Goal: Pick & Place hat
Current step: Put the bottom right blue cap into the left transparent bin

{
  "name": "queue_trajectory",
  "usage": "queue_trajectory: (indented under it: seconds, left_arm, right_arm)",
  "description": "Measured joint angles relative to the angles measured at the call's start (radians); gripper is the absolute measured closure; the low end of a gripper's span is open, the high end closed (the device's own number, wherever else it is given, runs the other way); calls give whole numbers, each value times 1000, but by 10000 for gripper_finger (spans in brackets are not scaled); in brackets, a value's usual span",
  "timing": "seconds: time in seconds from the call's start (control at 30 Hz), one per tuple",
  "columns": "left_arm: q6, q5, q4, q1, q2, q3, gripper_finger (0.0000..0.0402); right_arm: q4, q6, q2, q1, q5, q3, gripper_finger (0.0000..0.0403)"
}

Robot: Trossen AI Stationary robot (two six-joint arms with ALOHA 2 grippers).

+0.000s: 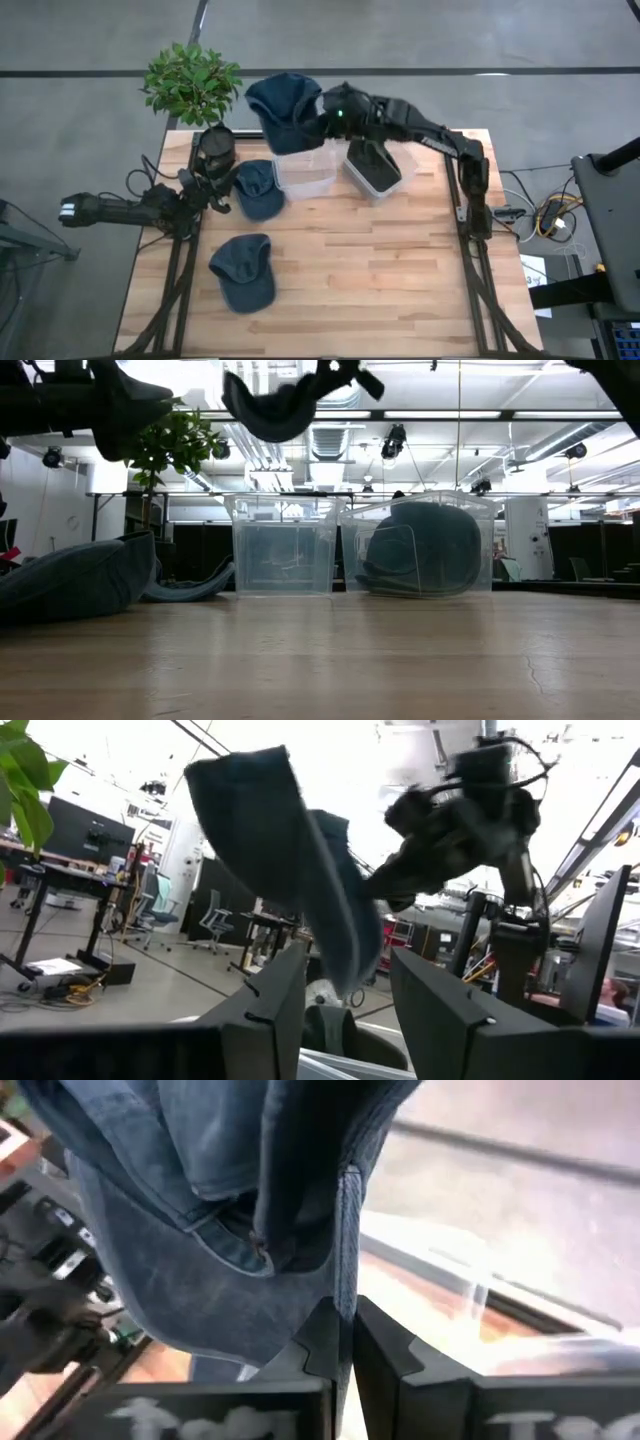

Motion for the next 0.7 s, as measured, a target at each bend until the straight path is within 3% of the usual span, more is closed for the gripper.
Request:
queue_trajectory:
  seconds: [0.2, 0.43, 0.7]
  left_arm:
    - [-4, 0, -2, 0, 0, 0, 262]
    - [-6, -1, 2, 1, 0, 0, 262]
    - [-22, -1, -10, 0, 0, 0, 262]
  right_arm:
    - [-85, 31, 69, -75, -36, -4, 391]
    - [-74, 33, 173, -111, -188, -5, 390]
    - [-90, 72, 229, -134, -189, -8, 390]
